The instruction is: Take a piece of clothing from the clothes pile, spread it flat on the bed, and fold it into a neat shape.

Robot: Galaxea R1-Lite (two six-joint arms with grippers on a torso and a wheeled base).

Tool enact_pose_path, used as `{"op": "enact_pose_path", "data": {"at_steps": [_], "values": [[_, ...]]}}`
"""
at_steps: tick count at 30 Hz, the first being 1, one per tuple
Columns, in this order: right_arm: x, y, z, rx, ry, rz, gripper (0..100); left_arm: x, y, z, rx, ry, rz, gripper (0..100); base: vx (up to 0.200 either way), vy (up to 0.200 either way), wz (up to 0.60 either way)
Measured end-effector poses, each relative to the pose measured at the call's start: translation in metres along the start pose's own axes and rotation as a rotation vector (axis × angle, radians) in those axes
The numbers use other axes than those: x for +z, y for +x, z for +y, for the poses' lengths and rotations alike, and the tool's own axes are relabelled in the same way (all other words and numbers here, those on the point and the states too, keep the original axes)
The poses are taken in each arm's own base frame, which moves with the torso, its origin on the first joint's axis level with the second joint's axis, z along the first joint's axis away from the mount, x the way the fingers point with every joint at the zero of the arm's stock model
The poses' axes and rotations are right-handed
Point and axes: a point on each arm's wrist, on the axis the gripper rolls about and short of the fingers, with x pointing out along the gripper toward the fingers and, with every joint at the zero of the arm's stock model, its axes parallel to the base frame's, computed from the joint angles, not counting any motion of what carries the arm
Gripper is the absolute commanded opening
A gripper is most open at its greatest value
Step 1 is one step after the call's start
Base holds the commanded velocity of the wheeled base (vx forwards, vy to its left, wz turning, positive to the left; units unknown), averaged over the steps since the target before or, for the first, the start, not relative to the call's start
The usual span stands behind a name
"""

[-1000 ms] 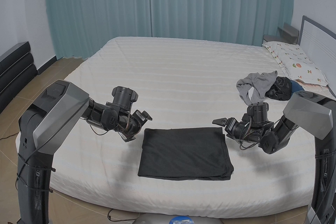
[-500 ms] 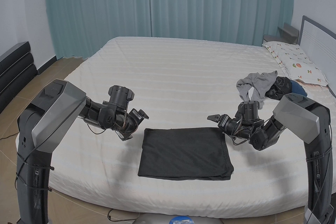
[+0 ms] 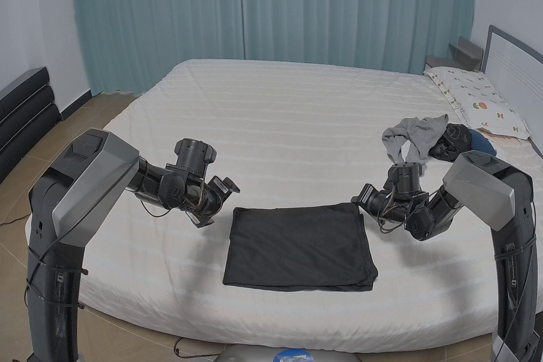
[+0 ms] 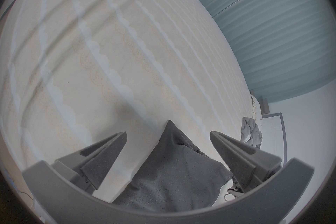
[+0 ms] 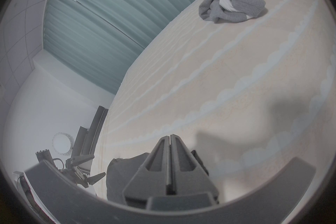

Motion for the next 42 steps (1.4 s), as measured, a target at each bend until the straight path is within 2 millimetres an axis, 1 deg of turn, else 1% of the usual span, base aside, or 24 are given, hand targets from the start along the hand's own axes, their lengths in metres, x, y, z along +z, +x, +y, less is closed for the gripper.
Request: {"op": "enact_pose_path", "data": {"at_steps": [8, 15, 21, 38, 39, 42], "values": [[0.008, -0.002, -0.008, -0.013, 0.012, -0.018, 0, 0.000, 0.001, 0.000, -0.001, 0.003, 0.000, 100, 0.000, 0.000, 0.00], [0.008, 0.000, -0.012, -0.021, 0.015, -0.016, 0, -0.001, 0.007, -0.001, -0.001, 0.012, 0.002, 100, 0.000, 0.000, 0.00], [0.009, 0.001, -0.018, -0.035, 0.022, -0.016, 0, -0.007, 0.011, -0.002, 0.000, 0.025, 0.008, 100, 0.000, 0.000, 0.00], [0.009, 0.005, -0.029, -0.064, 0.034, -0.005, 0, -0.008, 0.014, 0.000, 0.005, 0.026, 0.012, 100, 0.000, 0.000, 0.00], [0.009, 0.005, -0.030, -0.065, 0.035, -0.004, 100, -0.008, 0.014, 0.000, 0.005, 0.026, 0.012, 100, 0.000, 0.000, 0.00], [0.008, 0.005, -0.031, -0.067, 0.036, -0.004, 100, -0.009, 0.014, 0.000, 0.006, 0.026, 0.013, 100, 0.000, 0.000, 0.00]]}}
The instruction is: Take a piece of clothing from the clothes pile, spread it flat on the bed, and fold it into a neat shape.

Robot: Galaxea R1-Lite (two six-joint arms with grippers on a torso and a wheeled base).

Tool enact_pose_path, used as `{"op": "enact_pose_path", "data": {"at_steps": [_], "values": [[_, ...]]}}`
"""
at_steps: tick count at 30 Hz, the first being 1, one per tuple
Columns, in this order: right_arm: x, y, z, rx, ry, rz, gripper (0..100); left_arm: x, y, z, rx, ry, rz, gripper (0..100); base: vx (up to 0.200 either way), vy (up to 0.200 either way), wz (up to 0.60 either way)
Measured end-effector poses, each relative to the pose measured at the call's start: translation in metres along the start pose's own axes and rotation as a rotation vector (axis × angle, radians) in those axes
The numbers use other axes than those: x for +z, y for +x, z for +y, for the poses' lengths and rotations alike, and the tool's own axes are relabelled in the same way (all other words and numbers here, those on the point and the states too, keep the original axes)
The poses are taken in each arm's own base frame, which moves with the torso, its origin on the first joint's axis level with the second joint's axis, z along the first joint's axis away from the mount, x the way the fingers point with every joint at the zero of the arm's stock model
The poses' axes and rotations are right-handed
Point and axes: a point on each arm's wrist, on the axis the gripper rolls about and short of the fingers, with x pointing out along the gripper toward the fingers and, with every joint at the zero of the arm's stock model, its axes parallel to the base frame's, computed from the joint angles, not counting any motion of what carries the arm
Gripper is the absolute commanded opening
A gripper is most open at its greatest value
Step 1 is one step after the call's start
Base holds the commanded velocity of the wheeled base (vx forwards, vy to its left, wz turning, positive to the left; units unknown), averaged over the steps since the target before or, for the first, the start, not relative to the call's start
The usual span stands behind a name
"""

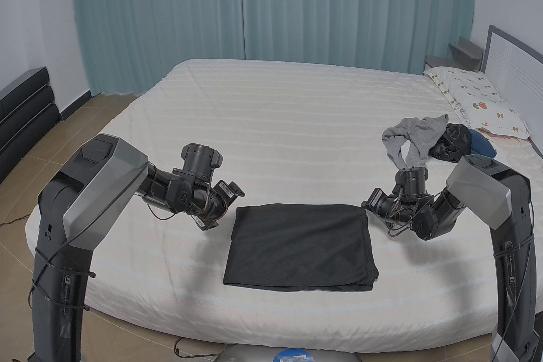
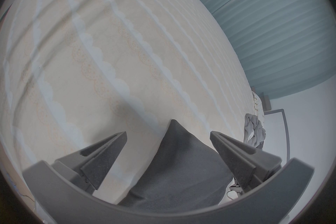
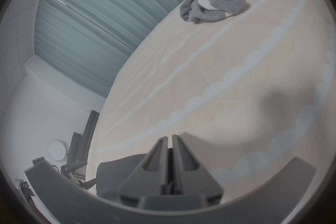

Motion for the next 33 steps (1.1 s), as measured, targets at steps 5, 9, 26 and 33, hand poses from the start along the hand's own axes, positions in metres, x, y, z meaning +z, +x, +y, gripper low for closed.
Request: {"op": "enact_pose_path", "data": {"at_steps": [5, 9, 26, 33], "values": [[0.001, -0.006, 0.002, 0.004, 0.003, 0.003, 100, 0.000, 0.000, 0.000, 0.003, -0.002, 0.001, 100, 0.000, 0.000, 0.00], [-0.002, -0.023, 0.004, -0.001, 0.011, 0.028, 100, 0.000, 0.000, 0.001, 0.005, -0.003, 0.003, 100, 0.000, 0.000, 0.00], [-0.078, -0.129, -0.004, -0.013, -0.029, 0.230, 100, 0.002, -0.001, 0.004, 0.013, -0.013, 0.005, 100, 0.000, 0.000, 0.00], [-0.093, -0.143, -0.002, -0.015, -0.050, 0.276, 0, 0.003, -0.001, 0.004, 0.011, -0.014, 0.004, 100, 0.000, 0.000, 0.00]]}}
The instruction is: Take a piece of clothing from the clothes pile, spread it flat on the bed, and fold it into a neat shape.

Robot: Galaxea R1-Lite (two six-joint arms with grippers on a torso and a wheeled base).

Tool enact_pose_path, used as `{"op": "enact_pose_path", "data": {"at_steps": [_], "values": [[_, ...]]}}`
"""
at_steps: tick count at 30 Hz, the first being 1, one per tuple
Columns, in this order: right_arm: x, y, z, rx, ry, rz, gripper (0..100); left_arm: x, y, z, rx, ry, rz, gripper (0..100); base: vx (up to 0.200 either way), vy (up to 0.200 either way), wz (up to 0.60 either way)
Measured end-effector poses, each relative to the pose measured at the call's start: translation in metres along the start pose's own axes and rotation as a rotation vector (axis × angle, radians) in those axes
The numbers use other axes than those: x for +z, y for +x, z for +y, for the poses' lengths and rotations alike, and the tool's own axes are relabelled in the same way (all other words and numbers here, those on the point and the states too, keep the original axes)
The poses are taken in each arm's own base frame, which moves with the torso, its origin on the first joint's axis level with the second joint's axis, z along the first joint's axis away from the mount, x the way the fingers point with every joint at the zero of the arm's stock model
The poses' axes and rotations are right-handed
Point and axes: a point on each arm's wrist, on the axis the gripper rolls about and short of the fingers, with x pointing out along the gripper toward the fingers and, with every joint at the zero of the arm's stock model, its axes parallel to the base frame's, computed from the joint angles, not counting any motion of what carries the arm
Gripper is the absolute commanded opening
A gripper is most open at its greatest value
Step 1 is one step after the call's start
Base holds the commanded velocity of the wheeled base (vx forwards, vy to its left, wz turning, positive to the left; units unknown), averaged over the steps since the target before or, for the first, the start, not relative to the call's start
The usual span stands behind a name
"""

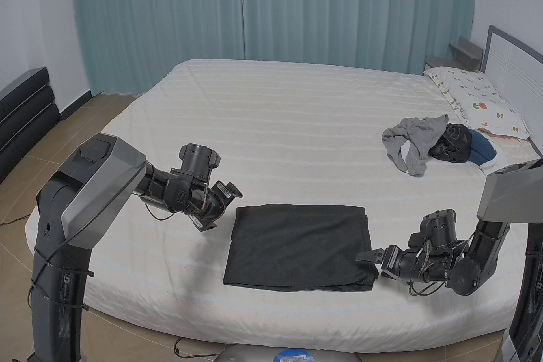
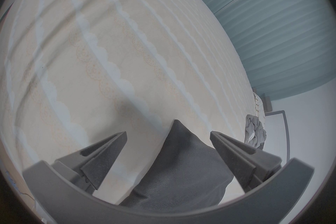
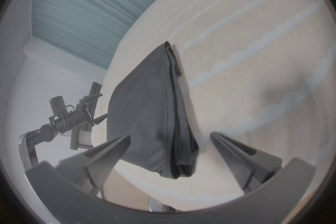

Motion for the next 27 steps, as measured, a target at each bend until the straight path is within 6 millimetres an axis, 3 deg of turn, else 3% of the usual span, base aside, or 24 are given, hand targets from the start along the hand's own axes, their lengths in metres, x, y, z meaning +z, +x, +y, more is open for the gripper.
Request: {"op": "enact_pose_path", "data": {"at_steps": [20, 21, 27], "values": [[-0.014, -0.011, -0.012, -0.054, -0.081, 0.044, 0, 0.001, 0.000, 0.000, -0.003, 0.000, -0.001, 100, 0.000, 0.000, 0.00], [-0.014, -0.011, -0.012, -0.054, -0.081, 0.044, 100, 0.001, 0.000, 0.000, -0.002, -0.001, 0.000, 100, 0.000, 0.000, 0.00], [-0.014, -0.011, -0.012, -0.055, -0.100, 0.043, 100, 0.000, 0.000, 0.001, 0.000, 0.000, 0.001, 100, 0.000, 0.000, 0.00]]}}
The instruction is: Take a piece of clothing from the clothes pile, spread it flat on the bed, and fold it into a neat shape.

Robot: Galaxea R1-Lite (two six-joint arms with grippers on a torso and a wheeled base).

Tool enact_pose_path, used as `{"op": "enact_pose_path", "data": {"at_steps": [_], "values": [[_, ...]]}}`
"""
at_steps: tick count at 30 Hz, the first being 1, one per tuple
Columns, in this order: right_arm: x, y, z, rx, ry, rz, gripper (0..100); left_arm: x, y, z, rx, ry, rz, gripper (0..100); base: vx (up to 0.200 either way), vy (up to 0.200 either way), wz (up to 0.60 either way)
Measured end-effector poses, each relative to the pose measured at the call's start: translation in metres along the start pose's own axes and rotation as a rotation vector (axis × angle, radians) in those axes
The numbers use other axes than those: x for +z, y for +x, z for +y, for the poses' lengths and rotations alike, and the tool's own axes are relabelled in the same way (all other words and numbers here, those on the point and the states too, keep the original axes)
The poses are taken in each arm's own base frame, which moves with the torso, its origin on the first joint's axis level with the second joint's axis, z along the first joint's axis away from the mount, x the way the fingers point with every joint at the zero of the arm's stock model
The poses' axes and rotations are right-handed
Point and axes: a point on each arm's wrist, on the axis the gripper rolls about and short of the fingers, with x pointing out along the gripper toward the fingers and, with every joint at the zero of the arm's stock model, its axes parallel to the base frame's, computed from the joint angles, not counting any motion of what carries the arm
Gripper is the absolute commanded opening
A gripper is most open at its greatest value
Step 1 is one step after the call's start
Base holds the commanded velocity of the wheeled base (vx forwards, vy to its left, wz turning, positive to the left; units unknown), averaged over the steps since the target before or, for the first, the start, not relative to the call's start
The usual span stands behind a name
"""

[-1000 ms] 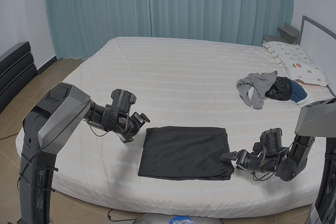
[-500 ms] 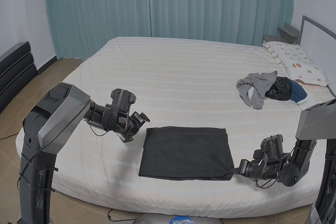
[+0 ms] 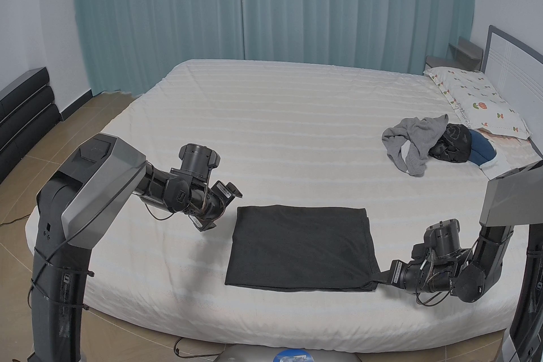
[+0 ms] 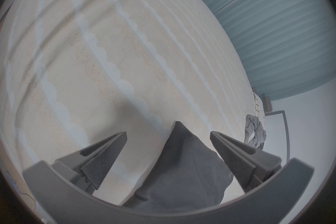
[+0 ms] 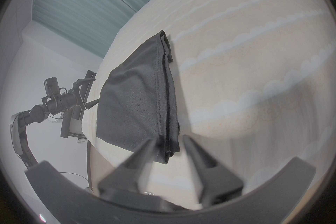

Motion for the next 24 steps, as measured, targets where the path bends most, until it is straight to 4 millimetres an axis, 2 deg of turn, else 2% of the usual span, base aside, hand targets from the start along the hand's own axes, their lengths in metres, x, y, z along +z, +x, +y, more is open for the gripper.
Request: {"op": "enact_pose_path", "data": {"at_steps": [6, 14, 24], "values": [[0.013, -0.007, -0.004, 0.016, 0.045, -0.055, 100, -0.005, -0.003, 0.003, -0.005, 0.028, 0.045, 100, 0.000, 0.000, 0.00], [0.039, -0.014, -0.015, 0.110, 0.164, -0.100, 100, -0.020, -0.006, 0.011, -0.036, 0.182, 0.104, 100, 0.000, 0.000, 0.00], [0.066, -0.010, -0.030, 0.151, 0.246, -0.153, 100, -0.043, -0.004, 0.019, -0.157, 0.339, 0.100, 100, 0.000, 0.000, 0.00]]}}
